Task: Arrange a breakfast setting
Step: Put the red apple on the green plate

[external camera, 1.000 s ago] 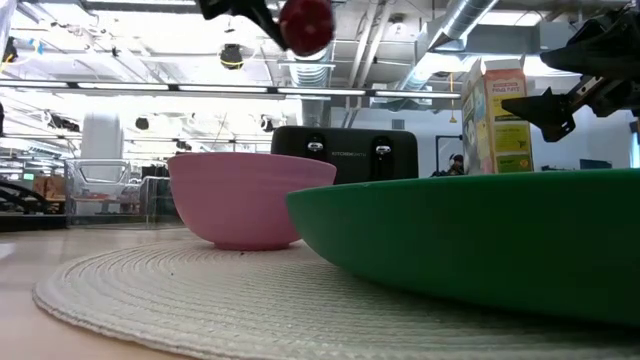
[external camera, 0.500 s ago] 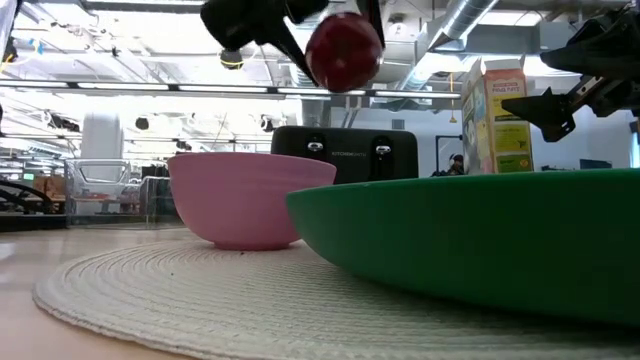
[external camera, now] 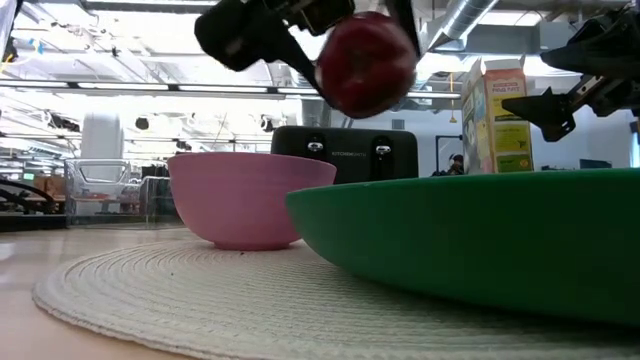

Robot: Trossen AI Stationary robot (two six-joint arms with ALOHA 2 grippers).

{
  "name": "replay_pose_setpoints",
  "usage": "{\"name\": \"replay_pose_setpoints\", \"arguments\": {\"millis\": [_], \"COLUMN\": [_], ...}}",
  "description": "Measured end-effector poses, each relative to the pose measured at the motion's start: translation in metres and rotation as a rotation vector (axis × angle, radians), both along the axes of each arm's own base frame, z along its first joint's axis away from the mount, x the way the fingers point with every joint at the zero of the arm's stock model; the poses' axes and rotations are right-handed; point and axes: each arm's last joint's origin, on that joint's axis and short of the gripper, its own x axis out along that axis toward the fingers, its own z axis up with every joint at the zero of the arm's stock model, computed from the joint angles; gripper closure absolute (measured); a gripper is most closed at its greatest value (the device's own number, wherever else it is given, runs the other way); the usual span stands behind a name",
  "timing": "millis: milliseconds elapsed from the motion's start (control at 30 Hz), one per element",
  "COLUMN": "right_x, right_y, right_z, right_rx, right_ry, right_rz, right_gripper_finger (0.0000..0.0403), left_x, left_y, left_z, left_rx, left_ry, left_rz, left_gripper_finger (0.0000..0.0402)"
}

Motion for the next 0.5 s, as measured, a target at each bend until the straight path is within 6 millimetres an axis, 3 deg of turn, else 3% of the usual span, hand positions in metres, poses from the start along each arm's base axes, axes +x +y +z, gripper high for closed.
{"name": "replay_pose_setpoints", "arguments": {"millis": [500], "right_x": [0.0], "right_y": [0.0], "right_z": [0.0], "right_rx": [0.0], "right_ry": [0.0], "right_rz": [0.003], "right_gripper_finger": [0.0005], "left_x": [0.013], "left_y": [-0.018], "left_z": [-0.046], "left_rx": [0.018], "left_ry": [0.081], "left_rz": [-0.086], "left_gripper_finger": [0.0121]}}
